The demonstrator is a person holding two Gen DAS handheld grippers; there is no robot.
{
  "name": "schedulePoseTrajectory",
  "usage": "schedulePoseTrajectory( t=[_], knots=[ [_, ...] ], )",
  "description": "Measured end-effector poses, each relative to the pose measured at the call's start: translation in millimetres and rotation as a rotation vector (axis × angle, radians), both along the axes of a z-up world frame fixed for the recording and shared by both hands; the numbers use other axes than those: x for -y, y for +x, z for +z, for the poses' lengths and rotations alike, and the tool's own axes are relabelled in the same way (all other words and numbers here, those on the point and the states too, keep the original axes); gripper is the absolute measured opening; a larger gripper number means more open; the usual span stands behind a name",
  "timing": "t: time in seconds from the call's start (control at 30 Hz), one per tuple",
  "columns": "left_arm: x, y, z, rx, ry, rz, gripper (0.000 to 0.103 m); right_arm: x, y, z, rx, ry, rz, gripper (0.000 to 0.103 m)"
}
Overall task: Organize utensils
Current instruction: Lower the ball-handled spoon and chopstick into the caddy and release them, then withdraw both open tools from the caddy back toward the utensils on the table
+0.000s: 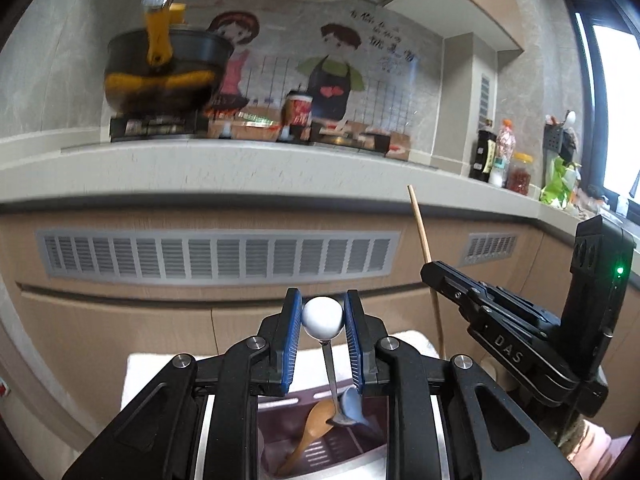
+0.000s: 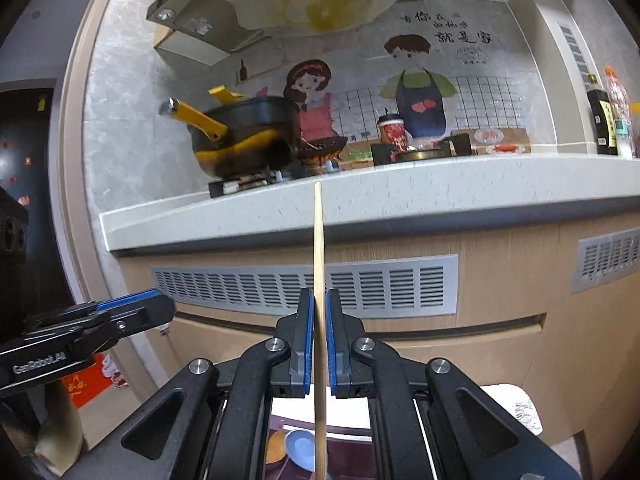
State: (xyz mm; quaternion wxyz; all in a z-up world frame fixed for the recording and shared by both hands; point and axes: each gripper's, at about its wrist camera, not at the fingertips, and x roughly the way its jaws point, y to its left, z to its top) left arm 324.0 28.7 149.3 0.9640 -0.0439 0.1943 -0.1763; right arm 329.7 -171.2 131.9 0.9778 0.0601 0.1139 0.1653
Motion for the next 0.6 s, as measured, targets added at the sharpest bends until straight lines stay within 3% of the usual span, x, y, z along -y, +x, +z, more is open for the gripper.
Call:
schedulePoseTrajectory(
  t=[0.37,0.43,0.47,0.5,0.6],
  knots=[
    [-4.4,22.1,-64.1,-0.142,-0.038,-0.003,0.024,-11.0,21.6,-59.6,-0.088,-0.070,-0.033,0.006],
    [-5.0,23.0,-74.4,-0.183,-0.049,-0.012,0.035,-12.3,21.1,-68.4,-0.100,-0.090,-0.029,0.007],
    [-5.3,22.6,-77.3,-0.195,-0.050,-0.009,0.049,-12.3,21.2,-72.1,-0.116,-0.100,-0.023,0.009],
    [-6.2,20.4,-80.3,-0.199,-0.051,-0.005,0.054,-12.7,21.4,-74.9,-0.134,-0.107,-0.017,0.010],
    [-9.5,10.1,-82.2,-0.196,-0.045,0.008,0.054,-7.9,14.5,-79.6,-0.179,-0.122,-0.007,0.010]
  ],
)
